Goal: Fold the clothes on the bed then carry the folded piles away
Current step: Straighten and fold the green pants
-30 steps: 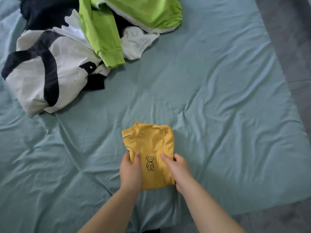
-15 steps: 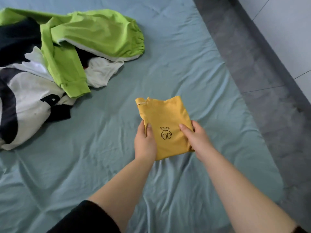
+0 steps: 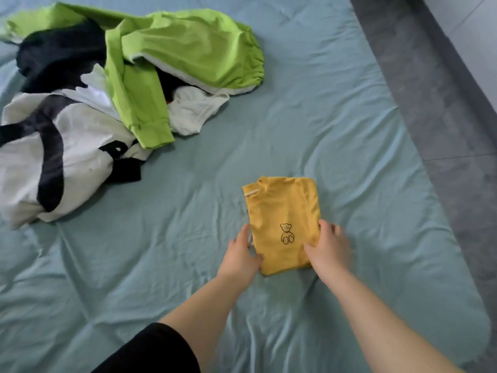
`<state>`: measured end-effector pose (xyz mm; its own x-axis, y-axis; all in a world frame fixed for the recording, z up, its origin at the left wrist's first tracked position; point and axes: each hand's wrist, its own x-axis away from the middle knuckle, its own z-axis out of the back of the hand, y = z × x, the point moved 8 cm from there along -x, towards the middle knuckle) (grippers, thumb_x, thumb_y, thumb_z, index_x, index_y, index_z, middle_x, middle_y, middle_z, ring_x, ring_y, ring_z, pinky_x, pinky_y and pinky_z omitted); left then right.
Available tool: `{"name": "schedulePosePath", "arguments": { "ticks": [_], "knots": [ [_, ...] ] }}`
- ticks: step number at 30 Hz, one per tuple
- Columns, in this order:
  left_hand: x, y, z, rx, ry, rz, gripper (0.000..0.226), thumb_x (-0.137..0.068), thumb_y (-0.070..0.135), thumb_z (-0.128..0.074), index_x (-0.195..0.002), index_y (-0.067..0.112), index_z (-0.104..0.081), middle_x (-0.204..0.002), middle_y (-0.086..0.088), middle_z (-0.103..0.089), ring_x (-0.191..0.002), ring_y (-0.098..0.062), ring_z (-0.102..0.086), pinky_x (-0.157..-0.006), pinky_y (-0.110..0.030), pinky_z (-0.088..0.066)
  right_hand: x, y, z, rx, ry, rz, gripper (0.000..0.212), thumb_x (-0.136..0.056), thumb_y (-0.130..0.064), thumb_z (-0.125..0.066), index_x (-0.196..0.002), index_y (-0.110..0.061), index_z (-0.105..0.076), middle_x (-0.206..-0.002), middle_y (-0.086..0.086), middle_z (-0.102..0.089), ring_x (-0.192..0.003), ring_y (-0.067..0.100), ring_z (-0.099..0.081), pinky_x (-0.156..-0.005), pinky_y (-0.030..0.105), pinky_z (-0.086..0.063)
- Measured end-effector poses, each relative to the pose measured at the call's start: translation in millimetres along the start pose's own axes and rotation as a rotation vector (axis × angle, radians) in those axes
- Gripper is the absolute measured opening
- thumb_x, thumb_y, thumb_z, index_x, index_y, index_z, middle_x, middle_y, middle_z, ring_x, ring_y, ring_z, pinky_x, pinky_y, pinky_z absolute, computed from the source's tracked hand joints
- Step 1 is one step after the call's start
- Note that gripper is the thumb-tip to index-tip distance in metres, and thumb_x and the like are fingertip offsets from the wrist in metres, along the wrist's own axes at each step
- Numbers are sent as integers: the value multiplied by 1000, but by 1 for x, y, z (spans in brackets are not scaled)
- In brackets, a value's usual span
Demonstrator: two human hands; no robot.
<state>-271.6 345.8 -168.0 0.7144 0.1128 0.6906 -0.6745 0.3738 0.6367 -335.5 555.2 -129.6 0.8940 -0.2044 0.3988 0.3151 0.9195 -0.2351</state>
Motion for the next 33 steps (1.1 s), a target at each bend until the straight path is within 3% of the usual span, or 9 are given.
{"name": "schedulePosePath", "arguments": {
  "ticks": [6, 10, 13, 16, 20, 24, 26, 29, 33],
  "knots": [
    [15, -66, 142, -351, 314, 118, 71, -81, 34, -64, -144, 31, -31, -140, -6, -38, -130, -28, -39, -104, -36, -37, 17, -114, -17, 106, 33, 269, 59, -85, -31, -62, -139, -19, -42, -144, 8, -39, -132, 30, -37, -106, 40, -32],
    [8, -115, 222, -364, 367, 371, 109, -69, 65, -67, -149, 41, 3, -159, 0, 7, -146, -28, 3, -110, -62, -15, 22, -211, -51, 69, -78, 484, 53, -88, -29, -60, -137, -17, -47, -138, 6, -47, -129, 26, -42, -106, 33, -31],
    [-5, -136, 227, -301, 222, 417, 142, -46, 84, -66, -134, 46, 38, -147, 0, 45, -138, -33, 35, -103, -74, -3, 21, -275, -81, -99, -235, 501, 57, -88, -28, -64, -139, -14, -43, -140, 8, -45, -130, 25, -43, -107, 30, -32],
    [-15, -145, 219, -314, 157, 403, 154, -28, 90, -63, -120, 45, 53, -134, 0, 59, -131, -35, 45, -98, -77, 0, 9, -330, -101, -478, -414, 318, 88, -82, -40, -71, -150, -14, -22, -153, 9, -31, -139, 23, -35, -114, 35, -29],
    [-27, -153, 218, -293, 137, 403, 156, -23, 90, -62, -114, 45, 57, -111, 4, 71, -126, -36, 49, -95, -78, 6, -21, -398, -90, -710, -262, 269, 109, -76, -52, -74, -154, -25, -3, -158, 3, -21, -142, 21, -30, -113, 39, -34],
    [-33, -160, 215, -278, 153, 404, 156, -18, 90, -59, -115, 46, 55, -118, 4, 69, -105, -28, 64, -93, -77, 12, -33, -438, -82, -460, -87, 471, 53, -92, -24, -58, -143, -22, -42, -127, 10, -57, -115, 25, -52, -89, 27, -37],
    [-35, -162, 213, -269, 156, 398, 156, -15, 90, -57, -117, 47, 54, -119, 4, 69, -98, -24, 68, -91, -77, 15, -31, -441, -82, -355, -29, 542, 14, -88, -9, -48, -88, -18, -59, -87, 9, -57, -80, 29, -49, -66, 30, -34],
    [-34, -162, 213, -268, 167, 397, 157, -15, 90, -57, -118, 46, 53, -120, 4, 68, -98, -24, 69, -90, -77, 16, -18, -418, -93, -292, -64, 528, 27, -88, -11, -47, -64, -16, -35, -73, 7, -47, -70, 30, -38, -59, 33, -25],
    [-28, -157, 215, -280, 175, 383, 150, -31, 90, -61, -118, 46, 54, -119, 4, 68, -106, -26, 64, -94, -77, 11, 27, -346, -132, -115, -212, 477, 15, -89, -19, -51, -74, -16, -50, -88, 18, -64, -81, 39, -54, -60, 34, -28]
  ]
}}
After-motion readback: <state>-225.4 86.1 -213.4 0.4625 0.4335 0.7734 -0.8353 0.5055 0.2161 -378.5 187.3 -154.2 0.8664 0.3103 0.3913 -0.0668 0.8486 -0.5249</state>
